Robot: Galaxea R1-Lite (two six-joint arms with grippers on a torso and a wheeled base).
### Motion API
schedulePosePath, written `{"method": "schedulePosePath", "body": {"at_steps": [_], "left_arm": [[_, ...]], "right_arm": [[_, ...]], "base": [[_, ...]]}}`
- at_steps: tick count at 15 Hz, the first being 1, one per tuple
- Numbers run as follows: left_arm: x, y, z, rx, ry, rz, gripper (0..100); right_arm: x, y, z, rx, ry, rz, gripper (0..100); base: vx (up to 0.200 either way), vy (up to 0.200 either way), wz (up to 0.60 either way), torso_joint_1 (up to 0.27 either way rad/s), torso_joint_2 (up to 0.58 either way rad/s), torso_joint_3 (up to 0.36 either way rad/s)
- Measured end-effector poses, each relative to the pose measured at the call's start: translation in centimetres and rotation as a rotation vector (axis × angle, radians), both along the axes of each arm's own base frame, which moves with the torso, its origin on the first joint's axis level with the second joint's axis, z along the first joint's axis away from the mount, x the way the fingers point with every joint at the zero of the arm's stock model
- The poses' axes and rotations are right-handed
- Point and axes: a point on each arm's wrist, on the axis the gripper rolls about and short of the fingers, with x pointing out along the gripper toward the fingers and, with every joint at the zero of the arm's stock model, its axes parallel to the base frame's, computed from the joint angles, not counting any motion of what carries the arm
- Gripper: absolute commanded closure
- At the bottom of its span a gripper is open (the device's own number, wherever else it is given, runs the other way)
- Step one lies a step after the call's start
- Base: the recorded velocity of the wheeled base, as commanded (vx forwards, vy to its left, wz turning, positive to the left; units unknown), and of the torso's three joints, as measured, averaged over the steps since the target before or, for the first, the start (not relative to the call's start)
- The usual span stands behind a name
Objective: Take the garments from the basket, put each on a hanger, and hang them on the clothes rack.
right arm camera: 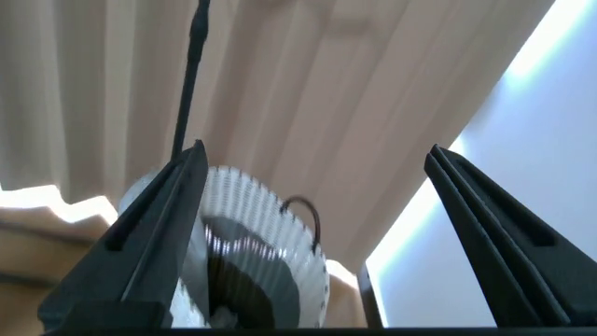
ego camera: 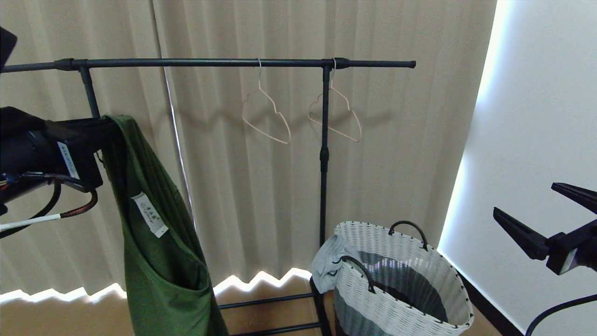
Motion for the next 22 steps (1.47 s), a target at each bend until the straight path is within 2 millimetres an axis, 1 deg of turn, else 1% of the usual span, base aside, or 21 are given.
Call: {"method": "schedulePosePath", "body": {"at_steps": [1, 6, 9, 13, 16, 22], "left_arm": [[0.0, 0.1, 0.0, 0.0, -0.001, 0.004, 100], [0.0, 0.2, -0.2, 0.004, 0.007, 0.009, 100], [-0.1, 0.3, -0.1, 0.006, -0.002, 0.012, 100], [-0.1, 0.3, 0.1, 0.012, -0.022, 0.013, 100], [-0.1, 0.2, -0.2, 0.014, -0.01, 0.011, 100], [-0.2, 0.3, -1.3, 0.023, 0.024, 0.013, 100]], "right_arm": [[-0.3, 0.0, -0.3, -0.001, 0.008, 0.0, 0], [-0.7, -0.5, -0.8, -0.004, 0.018, -0.03, 0], [-1.1, -0.6, -1.0, -0.005, 0.02, -0.03, 0], [-1.2, -0.8, -0.6, -0.003, -0.001, -0.046, 0], [-1.1, -1.1, -0.3, 0.001, -0.014, -0.065, 0], [-1.2, -1.1, -0.2, -0.001, -0.016, -0.071, 0]], "base": [[0.0, 0.0, 0.0, 0.0, 0.0, 0.0], [0.0, 0.0, 0.6, 0.001, 0.0, 0.0], [0.0, 0.0, 0.0, 0.0, 0.0, 0.0], [0.0, 0.0, 0.0, 0.0, 0.0, 0.0], [0.0, 0.0, 0.0, 0.0, 0.0, 0.0], [0.2, 0.0, 0.0, -0.001, 0.0, 0.002]]}}
